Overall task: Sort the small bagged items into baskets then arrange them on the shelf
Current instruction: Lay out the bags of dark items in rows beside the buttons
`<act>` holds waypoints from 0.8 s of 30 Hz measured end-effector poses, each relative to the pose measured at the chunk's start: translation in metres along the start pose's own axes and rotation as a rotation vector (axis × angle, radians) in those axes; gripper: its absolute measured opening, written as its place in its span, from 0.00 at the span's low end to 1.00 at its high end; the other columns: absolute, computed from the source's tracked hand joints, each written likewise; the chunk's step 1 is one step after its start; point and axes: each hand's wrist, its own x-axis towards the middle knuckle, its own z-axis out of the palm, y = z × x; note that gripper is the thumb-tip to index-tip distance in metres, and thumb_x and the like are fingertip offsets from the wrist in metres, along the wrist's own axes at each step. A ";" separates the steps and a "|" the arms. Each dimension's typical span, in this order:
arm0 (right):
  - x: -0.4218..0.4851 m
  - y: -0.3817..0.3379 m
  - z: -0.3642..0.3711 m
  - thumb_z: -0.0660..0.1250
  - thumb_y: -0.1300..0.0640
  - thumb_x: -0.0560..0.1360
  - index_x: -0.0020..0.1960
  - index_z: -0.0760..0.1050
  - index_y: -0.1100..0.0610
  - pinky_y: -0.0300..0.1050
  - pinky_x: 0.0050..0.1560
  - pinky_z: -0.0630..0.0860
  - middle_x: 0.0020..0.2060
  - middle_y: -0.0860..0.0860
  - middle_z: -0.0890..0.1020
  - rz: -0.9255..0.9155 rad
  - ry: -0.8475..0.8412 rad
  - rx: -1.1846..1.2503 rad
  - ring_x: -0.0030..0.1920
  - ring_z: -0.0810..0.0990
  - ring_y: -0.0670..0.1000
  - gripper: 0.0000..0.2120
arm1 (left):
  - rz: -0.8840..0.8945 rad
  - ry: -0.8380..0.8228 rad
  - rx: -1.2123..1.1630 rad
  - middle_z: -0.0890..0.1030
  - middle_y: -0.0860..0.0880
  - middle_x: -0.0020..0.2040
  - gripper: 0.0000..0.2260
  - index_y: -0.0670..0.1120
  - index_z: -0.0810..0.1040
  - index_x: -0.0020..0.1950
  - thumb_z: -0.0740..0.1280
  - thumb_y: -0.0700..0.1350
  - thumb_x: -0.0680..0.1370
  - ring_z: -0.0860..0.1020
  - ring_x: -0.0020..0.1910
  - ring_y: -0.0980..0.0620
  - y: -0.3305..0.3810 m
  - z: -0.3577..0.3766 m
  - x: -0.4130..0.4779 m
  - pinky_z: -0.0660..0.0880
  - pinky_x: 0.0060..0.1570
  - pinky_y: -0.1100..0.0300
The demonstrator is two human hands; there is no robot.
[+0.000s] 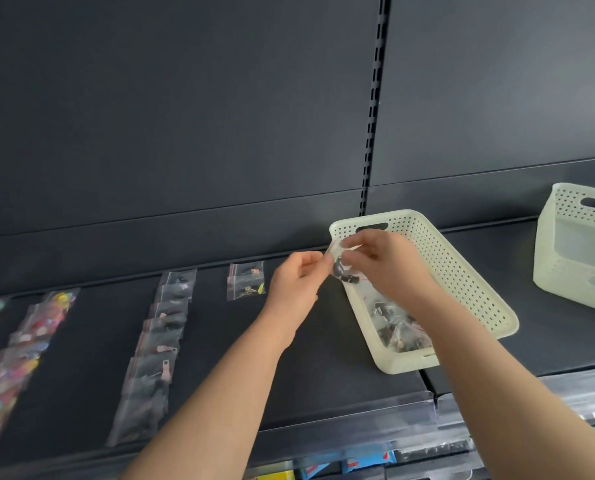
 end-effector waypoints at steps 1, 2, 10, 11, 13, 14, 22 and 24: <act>-0.001 -0.006 0.007 0.70 0.54 0.73 0.47 0.78 0.47 0.43 0.41 0.78 0.36 0.46 0.84 0.010 -0.021 0.040 0.38 0.83 0.47 0.04 | -0.005 -0.004 -0.003 0.81 0.54 0.49 0.06 0.49 0.79 0.53 0.66 0.50 0.80 0.79 0.48 0.57 0.000 -0.008 -0.002 0.76 0.47 0.61; -0.003 -0.010 0.014 0.71 0.53 0.72 0.48 0.78 0.48 0.43 0.42 0.78 0.35 0.47 0.84 0.025 -0.043 0.078 0.37 0.83 0.47 0.05 | -0.012 0.004 0.004 0.81 0.53 0.46 0.05 0.49 0.80 0.50 0.66 0.48 0.81 0.78 0.45 0.57 -0.002 -0.016 -0.003 0.75 0.45 0.62; -0.014 -0.026 0.068 0.71 0.64 0.73 0.55 0.78 0.57 0.39 0.42 0.79 0.41 0.55 0.85 0.233 -0.198 0.502 0.38 0.82 0.46 0.12 | -0.146 0.149 -0.130 0.81 0.50 0.42 0.07 0.44 0.77 0.47 0.63 0.42 0.82 0.79 0.37 0.56 -0.033 -0.070 -0.008 0.78 0.37 0.63; -0.014 -0.026 0.074 0.70 0.65 0.73 0.54 0.78 0.57 0.39 0.42 0.79 0.40 0.54 0.86 0.256 -0.165 0.527 0.37 0.83 0.45 0.10 | -0.156 0.158 -0.139 0.81 0.50 0.42 0.07 0.44 0.77 0.46 0.62 0.42 0.82 0.79 0.37 0.56 -0.036 -0.074 -0.008 0.78 0.37 0.63; -0.014 -0.026 0.085 0.68 0.65 0.75 0.54 0.78 0.58 0.40 0.41 0.78 0.39 0.52 0.86 0.296 -0.093 0.601 0.38 0.84 0.46 0.08 | -0.176 0.175 -0.158 0.81 0.49 0.43 0.07 0.45 0.77 0.47 0.62 0.42 0.83 0.80 0.39 0.55 -0.040 -0.082 -0.008 0.78 0.38 0.62; -0.014 -0.026 0.090 0.68 0.64 0.76 0.54 0.77 0.58 0.40 0.41 0.78 0.40 0.52 0.86 0.319 -0.064 0.651 0.40 0.84 0.47 0.08 | -0.189 0.185 -0.174 0.81 0.49 0.43 0.06 0.44 0.77 0.48 0.62 0.42 0.83 0.80 0.39 0.55 -0.041 -0.086 -0.008 0.78 0.38 0.62; -0.020 -0.021 0.132 0.70 0.61 0.73 0.52 0.79 0.58 0.40 0.41 0.78 0.37 0.51 0.85 0.377 -0.188 0.395 0.38 0.84 0.47 0.07 | -0.293 0.244 -0.100 0.82 0.47 0.44 0.06 0.45 0.79 0.46 0.65 0.41 0.81 0.80 0.39 0.55 -0.063 -0.109 -0.003 0.79 0.39 0.60; -0.014 -0.019 0.142 0.71 0.59 0.72 0.51 0.78 0.55 0.39 0.40 0.76 0.34 0.48 0.84 0.317 -0.124 0.213 0.36 0.83 0.44 0.08 | -0.285 0.257 0.046 0.82 0.48 0.40 0.07 0.46 0.80 0.43 0.66 0.40 0.80 0.79 0.36 0.55 -0.071 -0.116 0.000 0.78 0.35 0.62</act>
